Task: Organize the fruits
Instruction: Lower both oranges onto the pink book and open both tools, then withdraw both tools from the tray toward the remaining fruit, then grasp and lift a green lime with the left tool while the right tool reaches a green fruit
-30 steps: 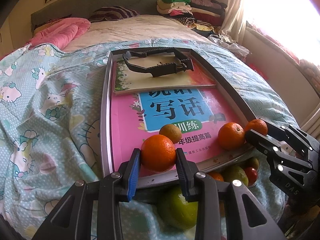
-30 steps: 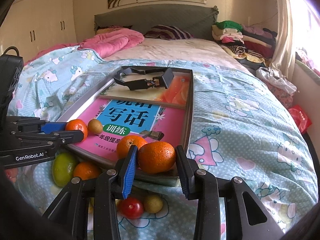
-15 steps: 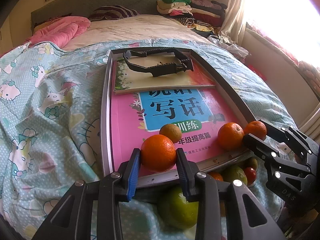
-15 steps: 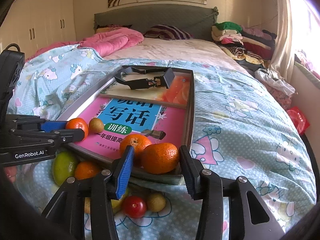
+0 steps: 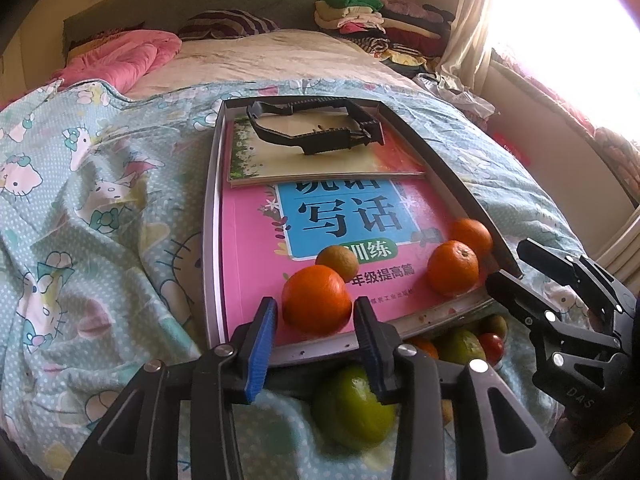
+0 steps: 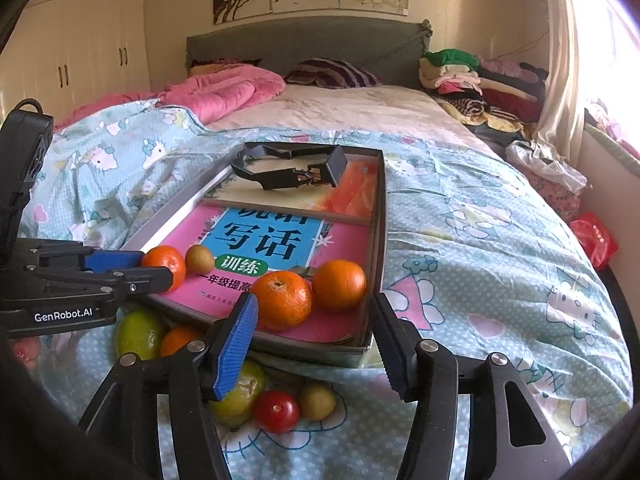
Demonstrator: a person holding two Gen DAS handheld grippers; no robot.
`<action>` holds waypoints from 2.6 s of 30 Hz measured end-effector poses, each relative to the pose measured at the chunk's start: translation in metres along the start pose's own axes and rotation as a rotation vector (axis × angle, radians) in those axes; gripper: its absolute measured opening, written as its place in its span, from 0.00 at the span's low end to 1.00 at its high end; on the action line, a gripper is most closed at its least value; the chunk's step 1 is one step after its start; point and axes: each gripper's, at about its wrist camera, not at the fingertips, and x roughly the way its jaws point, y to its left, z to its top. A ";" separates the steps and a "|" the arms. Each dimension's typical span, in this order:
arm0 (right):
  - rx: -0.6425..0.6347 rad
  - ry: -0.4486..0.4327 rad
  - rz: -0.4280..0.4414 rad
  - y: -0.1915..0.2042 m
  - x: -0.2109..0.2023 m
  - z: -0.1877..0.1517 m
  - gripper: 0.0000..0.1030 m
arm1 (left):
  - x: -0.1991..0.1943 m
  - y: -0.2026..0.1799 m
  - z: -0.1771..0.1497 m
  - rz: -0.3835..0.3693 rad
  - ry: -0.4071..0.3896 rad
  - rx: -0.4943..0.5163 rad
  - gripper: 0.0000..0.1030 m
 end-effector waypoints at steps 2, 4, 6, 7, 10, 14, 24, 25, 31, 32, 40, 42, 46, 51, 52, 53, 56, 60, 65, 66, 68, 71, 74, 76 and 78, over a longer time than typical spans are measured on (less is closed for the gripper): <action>-0.003 -0.002 -0.002 0.001 -0.002 0.000 0.58 | -0.002 0.000 0.000 -0.003 -0.003 0.001 0.40; -0.004 -0.003 -0.002 0.002 -0.003 0.000 0.58 | -0.005 -0.001 -0.001 -0.004 -0.005 0.001 0.40; -0.004 -0.006 0.001 0.003 -0.005 0.000 0.59 | -0.009 -0.001 -0.001 -0.007 -0.011 0.000 0.41; -0.005 -0.007 0.002 0.004 -0.006 0.000 0.59 | -0.011 -0.001 -0.001 -0.009 -0.014 0.001 0.42; -0.004 -0.013 0.003 0.005 -0.009 0.000 0.60 | -0.019 -0.002 -0.001 -0.013 -0.029 0.001 0.47; 0.004 -0.023 0.010 0.005 -0.014 0.000 0.61 | -0.029 -0.004 -0.001 -0.010 -0.052 0.009 0.55; 0.012 -0.059 0.029 0.011 -0.032 0.001 0.65 | -0.045 -0.005 -0.007 0.053 -0.086 0.007 0.65; 0.011 -0.062 0.031 0.011 -0.034 0.001 0.66 | -0.046 -0.005 -0.007 0.057 -0.088 0.008 0.65; 0.001 -0.072 0.044 0.018 -0.045 -0.001 0.66 | -0.050 -0.004 -0.012 0.056 -0.086 0.015 0.65; -0.001 -0.071 0.046 0.019 -0.046 -0.003 0.66 | -0.051 -0.004 -0.013 0.055 -0.084 0.016 0.65; -0.006 -0.051 0.048 0.023 -0.049 -0.011 0.66 | -0.055 0.000 -0.023 0.048 -0.070 0.011 0.65; -0.003 -0.044 0.049 0.023 -0.049 -0.013 0.66 | -0.056 0.001 -0.025 0.049 -0.071 0.010 0.65; -0.007 -0.027 0.057 0.024 -0.050 -0.019 0.66 | -0.058 0.002 -0.028 0.048 -0.065 0.008 0.65; -0.024 -0.005 0.065 0.029 -0.050 -0.027 0.66 | -0.059 0.004 -0.036 0.049 -0.051 0.008 0.65; -0.027 0.000 0.066 0.030 -0.050 -0.028 0.66 | -0.059 0.004 -0.038 0.049 -0.048 0.009 0.65; -0.029 0.007 0.067 0.031 -0.050 -0.030 0.66 | -0.058 0.005 -0.039 0.049 -0.045 0.010 0.65; -0.040 0.021 0.069 0.034 -0.049 -0.036 0.66 | -0.057 0.003 -0.046 0.047 -0.030 0.018 0.65; -0.047 0.037 0.070 0.036 -0.045 -0.041 0.66 | -0.054 -0.001 -0.056 0.043 -0.009 0.037 0.65; -0.054 0.050 0.071 0.037 -0.042 -0.046 0.66 | -0.049 -0.005 -0.063 0.032 0.012 0.050 0.65; -0.057 0.053 0.068 0.037 -0.041 -0.046 0.66 | -0.048 -0.007 -0.063 0.030 0.015 0.053 0.65; -0.070 0.061 0.064 0.037 -0.037 -0.046 0.66 | -0.047 -0.010 -0.063 0.023 0.014 0.062 0.65; -0.094 0.087 0.060 0.038 -0.026 -0.044 0.66 | -0.043 -0.018 -0.061 0.017 0.013 0.079 0.65; -0.121 0.110 0.089 0.037 -0.016 -0.041 0.66 | -0.038 -0.026 -0.058 0.010 0.012 0.103 0.65; -0.144 0.118 0.085 0.038 -0.011 -0.039 0.66 | -0.033 -0.029 -0.055 0.014 0.012 0.116 0.65; -0.173 0.129 0.081 0.038 -0.005 -0.037 0.66 | -0.027 -0.030 -0.053 0.013 0.021 0.123 0.64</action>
